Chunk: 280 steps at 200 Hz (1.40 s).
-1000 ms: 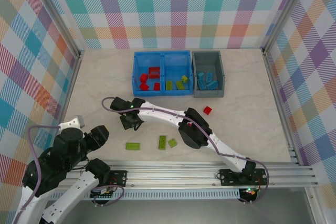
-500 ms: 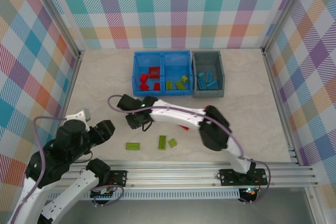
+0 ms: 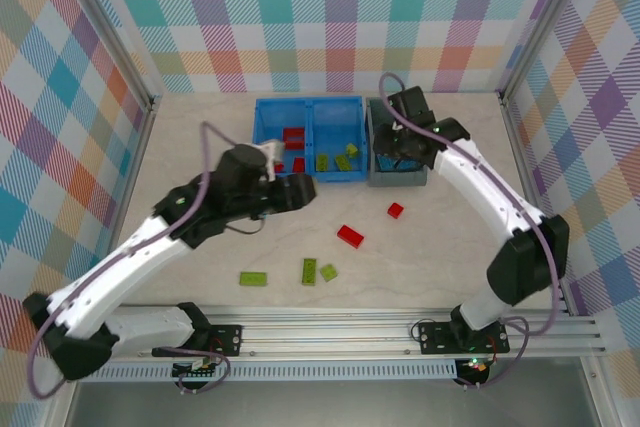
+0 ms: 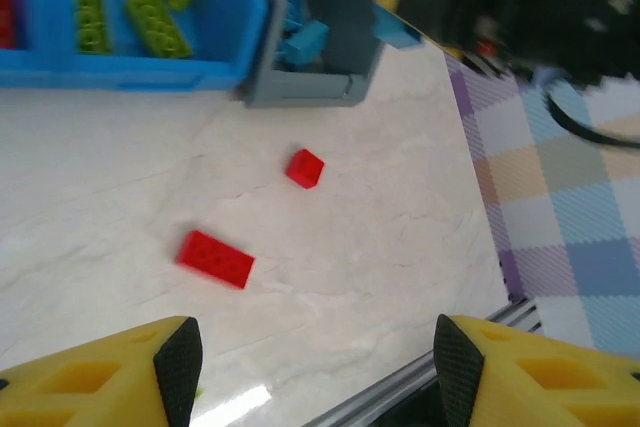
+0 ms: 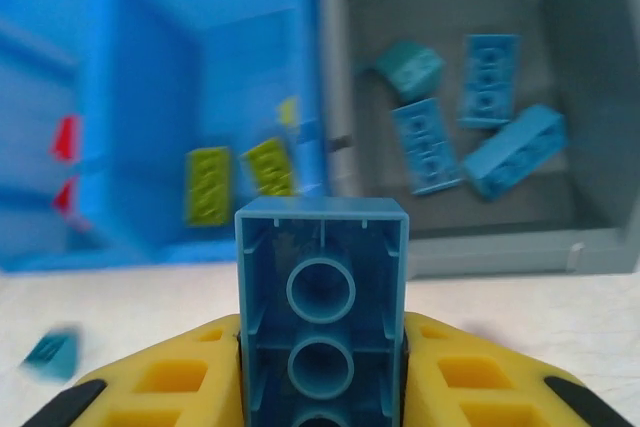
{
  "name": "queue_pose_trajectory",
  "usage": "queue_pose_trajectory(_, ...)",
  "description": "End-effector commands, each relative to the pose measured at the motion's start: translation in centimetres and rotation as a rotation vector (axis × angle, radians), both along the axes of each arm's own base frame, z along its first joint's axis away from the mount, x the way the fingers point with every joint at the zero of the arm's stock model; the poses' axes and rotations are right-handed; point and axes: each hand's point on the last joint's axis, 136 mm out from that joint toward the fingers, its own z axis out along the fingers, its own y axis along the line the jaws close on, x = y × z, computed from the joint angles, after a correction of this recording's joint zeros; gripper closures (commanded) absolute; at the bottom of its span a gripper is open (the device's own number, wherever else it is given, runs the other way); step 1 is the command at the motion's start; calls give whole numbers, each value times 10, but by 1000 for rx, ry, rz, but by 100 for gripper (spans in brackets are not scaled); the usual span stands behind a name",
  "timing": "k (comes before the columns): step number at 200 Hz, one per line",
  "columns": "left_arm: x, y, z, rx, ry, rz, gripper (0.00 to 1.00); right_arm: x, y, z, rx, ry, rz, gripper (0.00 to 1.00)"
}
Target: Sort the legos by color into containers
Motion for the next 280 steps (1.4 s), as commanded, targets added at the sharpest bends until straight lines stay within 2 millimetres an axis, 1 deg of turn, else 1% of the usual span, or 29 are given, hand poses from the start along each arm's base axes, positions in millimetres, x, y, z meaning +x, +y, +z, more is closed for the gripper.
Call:
queue_pose_trajectory(1, 22, -43, 13, 5, -120, -11, 35, 28, -9, -27, 10, 72, 4, 66)
queue_pose_trajectory(17, 33, -70, 9, 41, -157, -35, 35, 55, -12, -42, 21, 90, -14, 66)
queue_pose_trajectory(29, 42, -87, 6, 68, -180, -56, 35, 74, -11, -51, 21, 107, -21, 66)
queue_pose_trajectory(45, 53, -103, 2, 96, -195, -60, 35, 94, -13, -66, 23, 136, -46, 67)
queue_pose_trajectory(69, 63, -123, -4, 115, -224, -90, 35, 119, -17, -84, 32, 161, -81, 65)
queue_pose_trajectory(84, 68, -132, -9, 139, -223, -106, 36, 134, -17, -91, 42, 170, -83, 64)
queue_pose_trajectory(99, 69, -141, -14, 157, -223, -125, 36, 144, -18, -97, 42, 186, -80, 64)
queue_pose_trajectory(127, 67, -146, -26, 181, -211, -138, 36, 156, -17, -103, 47, 205, -60, 61)
queue_pose_trajectory(140, 64, -145, -31, 195, -203, -135, 36, 158, -19, -104, 42, 213, -56, 56)
queue_pose_trajectory(153, 59, -142, -35, 206, -197, -133, 36, 157, -18, -100, 40, 206, -46, 47)
queue_pose_trajectory(161, 57, -140, -38, 210, -192, -131, 36, 156, -18, -96, 38, 200, -40, 43)
queue_pose_trajectory(169, 53, -138, -39, 212, -189, -129, 36, 155, -18, -87, 39, 184, -34, 40)
queue_pose_trajectory(187, 48, -128, -42, 223, -178, -112, 36, 150, -15, -60, 44, 131, -7, 36)
queue_pose_trajectory(208, 40, -108, -47, 241, -151, -67, 36, 138, -10, -14, 48, 48, 29, 37)
queue_pose_trajectory(222, 35, -92, -52, 251, -121, -26, 36, 123, -5, 19, 44, -10, 49, 38)
queue_pose_trajectory(238, 28, -72, -55, 262, -91, 19, 36, 99, 1, 54, 40, -82, 77, 38)
queue_pose_trajectory(241, 26, -69, -55, 264, -85, 27, 36, 94, 1, 58, 39, -91, 81, 38)
queue_pose_trajectory(246, 24, -62, -57, 272, -72, 43, 36, 84, 4, 68, 41, -116, 93, 38)
queue_pose_trajectory(258, 18, -45, -62, 297, -38, 84, 37, 57, 8, 86, 46, -161, 117, 38)
queue_pose_trajectory(269, 10, -30, -69, 320, 0, 110, 37, 29, 13, 95, 55, -187, 145, 38)
queue_pose_trajectory(271, 9, -28, -71, 324, 7, 113, 37, 23, 14, 99, 59, -200, 153, 38)
queue_pose_trajectory(280, 1, -17, -77, 327, 41, 131, 38, -3, 20, 101, 72, -211, 188, 37)
